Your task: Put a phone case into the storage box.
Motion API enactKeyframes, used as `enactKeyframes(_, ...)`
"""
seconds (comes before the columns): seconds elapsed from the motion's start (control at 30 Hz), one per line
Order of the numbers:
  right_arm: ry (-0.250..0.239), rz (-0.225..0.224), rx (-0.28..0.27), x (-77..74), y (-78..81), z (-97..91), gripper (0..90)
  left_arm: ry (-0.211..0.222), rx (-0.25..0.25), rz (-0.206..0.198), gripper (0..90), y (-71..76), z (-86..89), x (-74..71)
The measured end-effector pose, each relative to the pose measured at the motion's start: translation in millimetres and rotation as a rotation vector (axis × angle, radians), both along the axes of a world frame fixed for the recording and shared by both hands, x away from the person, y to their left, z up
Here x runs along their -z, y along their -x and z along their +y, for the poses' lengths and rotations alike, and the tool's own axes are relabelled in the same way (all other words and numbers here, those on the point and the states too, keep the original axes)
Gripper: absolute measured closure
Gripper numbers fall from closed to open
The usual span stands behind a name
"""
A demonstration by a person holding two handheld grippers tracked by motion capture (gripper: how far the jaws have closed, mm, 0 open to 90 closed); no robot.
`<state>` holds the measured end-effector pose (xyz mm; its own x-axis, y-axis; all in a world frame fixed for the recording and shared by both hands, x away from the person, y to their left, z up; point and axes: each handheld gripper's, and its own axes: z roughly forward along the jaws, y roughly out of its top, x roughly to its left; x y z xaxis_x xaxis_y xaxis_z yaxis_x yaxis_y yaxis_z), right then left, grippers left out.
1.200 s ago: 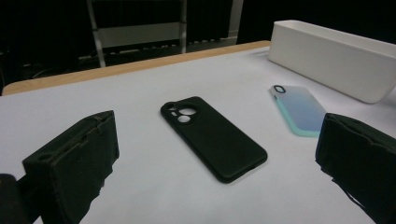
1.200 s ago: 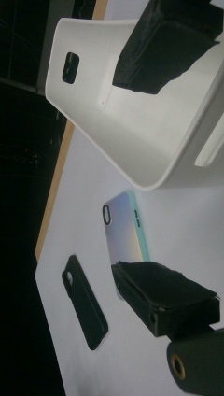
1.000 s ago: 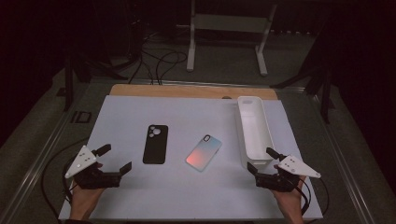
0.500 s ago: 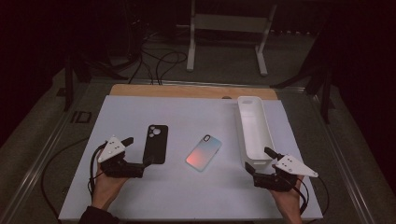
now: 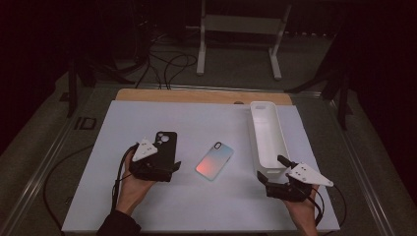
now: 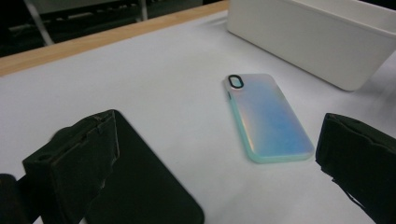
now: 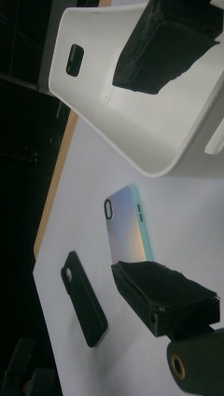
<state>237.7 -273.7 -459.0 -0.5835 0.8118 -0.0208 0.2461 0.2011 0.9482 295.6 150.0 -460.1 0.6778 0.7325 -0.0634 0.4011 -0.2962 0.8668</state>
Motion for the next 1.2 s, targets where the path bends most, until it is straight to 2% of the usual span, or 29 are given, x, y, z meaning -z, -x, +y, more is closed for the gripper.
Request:
enactKeyframes(0.47, 0.005, 0.001, 0.004, 0.3, -0.3, -0.1, 9.4, -0.039, 0.032, 0.053, 0.0, -15.7, -41.7, 18.8)
enactKeyframes(0.9, 0.006, 0.005, 0.004, 1.0, -0.9, 0.1, 9.4, -0.076, 0.043, 0.073, 0.0, -23.7, -69.4, 27.7)
enactKeyframes(1.1, 0.009, 0.004, 0.004, 1.1, -1.1, 0.2, 9.4, -0.114, 0.047, 0.084, 0.0, -27.7, -82.7, 30.4)
enactKeyframes(1.13, 0.009, 0.004, 0.005, 1.1, -1.1, 0.0, 9.4, -0.132, 0.050, 0.096, 0.0, -29.6, -86.4, 32.4)
enactKeyframes(1.2, 0.008, 0.006, 0.005, 1.5, -1.4, 0.1, 9.4, -0.134, 0.052, 0.101, 0.0, -30.3, -88.2, 33.4)
